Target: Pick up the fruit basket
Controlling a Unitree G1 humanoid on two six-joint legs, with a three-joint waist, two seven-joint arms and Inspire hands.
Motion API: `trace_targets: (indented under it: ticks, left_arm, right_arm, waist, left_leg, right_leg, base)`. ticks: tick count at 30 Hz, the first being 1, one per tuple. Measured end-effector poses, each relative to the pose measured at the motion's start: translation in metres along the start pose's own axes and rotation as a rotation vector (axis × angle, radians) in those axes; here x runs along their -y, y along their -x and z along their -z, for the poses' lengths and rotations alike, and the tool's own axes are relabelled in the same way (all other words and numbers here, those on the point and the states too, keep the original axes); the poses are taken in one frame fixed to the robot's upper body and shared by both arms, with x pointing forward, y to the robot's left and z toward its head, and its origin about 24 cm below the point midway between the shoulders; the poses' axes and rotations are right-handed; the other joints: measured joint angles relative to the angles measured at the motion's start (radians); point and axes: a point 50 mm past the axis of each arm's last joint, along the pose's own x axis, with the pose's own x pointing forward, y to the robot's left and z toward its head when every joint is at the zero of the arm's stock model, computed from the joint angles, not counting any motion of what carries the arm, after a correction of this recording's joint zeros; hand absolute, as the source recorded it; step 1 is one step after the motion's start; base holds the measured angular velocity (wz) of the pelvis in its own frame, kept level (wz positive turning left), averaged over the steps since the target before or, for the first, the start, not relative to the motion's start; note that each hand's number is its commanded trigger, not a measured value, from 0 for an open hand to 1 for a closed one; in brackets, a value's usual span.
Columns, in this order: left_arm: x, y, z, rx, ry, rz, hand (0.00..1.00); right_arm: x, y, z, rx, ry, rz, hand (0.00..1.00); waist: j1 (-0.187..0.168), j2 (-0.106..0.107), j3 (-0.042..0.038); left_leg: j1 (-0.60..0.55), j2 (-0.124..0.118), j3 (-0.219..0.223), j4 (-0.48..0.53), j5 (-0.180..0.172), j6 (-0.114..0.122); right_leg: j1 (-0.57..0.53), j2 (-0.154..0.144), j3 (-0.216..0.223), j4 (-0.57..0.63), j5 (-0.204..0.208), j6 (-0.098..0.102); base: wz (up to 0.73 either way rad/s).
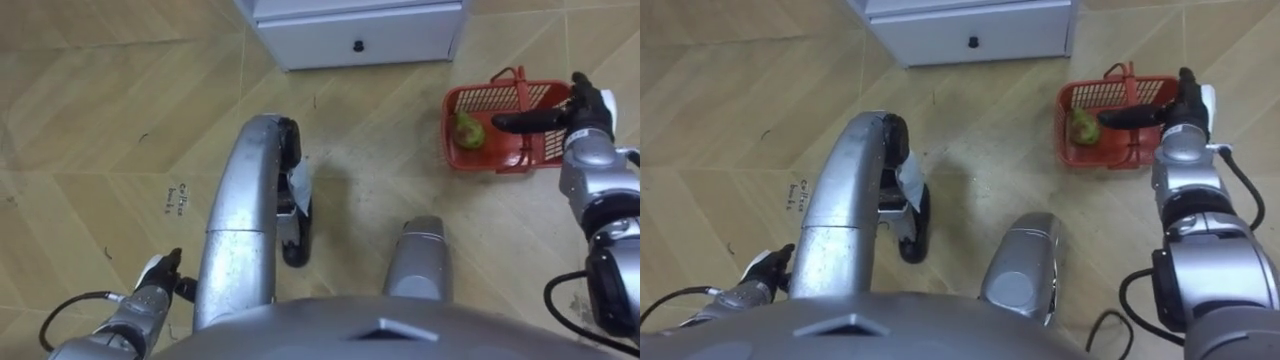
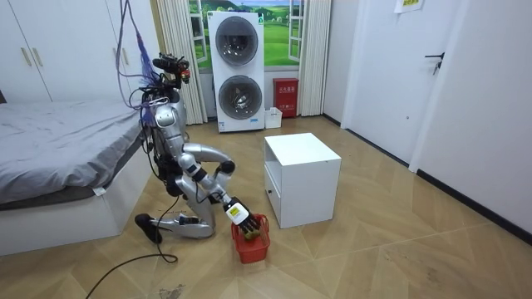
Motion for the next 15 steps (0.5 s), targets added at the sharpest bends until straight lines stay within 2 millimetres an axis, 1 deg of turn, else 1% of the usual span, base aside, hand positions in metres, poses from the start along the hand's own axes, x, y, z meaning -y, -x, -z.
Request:
trace_targets:
  ticks: [3, 6, 9, 13, 15]
  left_arm:
    - [0.000, 0.000, 0.001, -0.003, 0.005, 0.006, 0.00]
    - [0.001, 0.001, 0.003, -0.013, 0.035, 0.015, 0.00]
    - [0.001, 0.001, 0.004, -0.015, 0.034, 0.024, 0.00]
    - [0.001, 0.001, 0.004, -0.016, 0.034, 0.024, 0.00]
    - [0.001, 0.001, 0.004, -0.018, 0.034, 0.025, 0.00]
  right_arm:
    - [0.002, 0.000, 0.009, -0.040, 0.004, -0.002, 0.00]
    - [0.002, 0.000, 0.011, -0.049, -0.001, -0.002, 0.00]
    - [0.003, 0.000, 0.013, -0.058, -0.006, -0.006, 0.00]
    - [0.004, 0.001, 0.018, -0.081, -0.014, -0.004, 0.00]
    - [0.005, 0.001, 0.018, -0.082, -0.023, -0.011, 0.00]
  waist:
    - [0.013, 0.002, 0.0003]
    - [0.020, 0.005, 0.0008]
    - [0.023, 0.012, 0.0011]
    - [0.028, 0.017, 0.0012]
    - [0.031, 0.019, 0.0027]
  left_leg:
    - [-0.004, -0.002, 0.000, -0.001, 0.000, 0.000]
    - [-0.007, -0.003, 0.000, -0.001, 0.000, 0.000]
    - [-0.013, -0.001, 0.005, -0.004, 0.000, 0.000]
    - [-0.019, -0.001, 0.014, -0.010, 0.000, 0.000]
    - [-0.022, 0.000, 0.015, -0.012, 0.000, 0.000]
  right_leg:
    - [-0.002, -0.002, -0.002, 0.000, 0.000, 0.000]
    - [-0.005, -0.002, -0.002, 0.000, 0.000, 0.000]
    - [-0.012, -0.006, -0.003, 0.001, 0.000, 0.001]
    - [-0.024, -0.014, -0.001, 0.002, -0.001, 0.002]
    - [-0.028, -0.015, -0.001, 0.003, -0.001, 0.002]
  base:
    - [0.05]
    - [0.00]
    - [0.04]
    - [0.03]
    - [0.00]
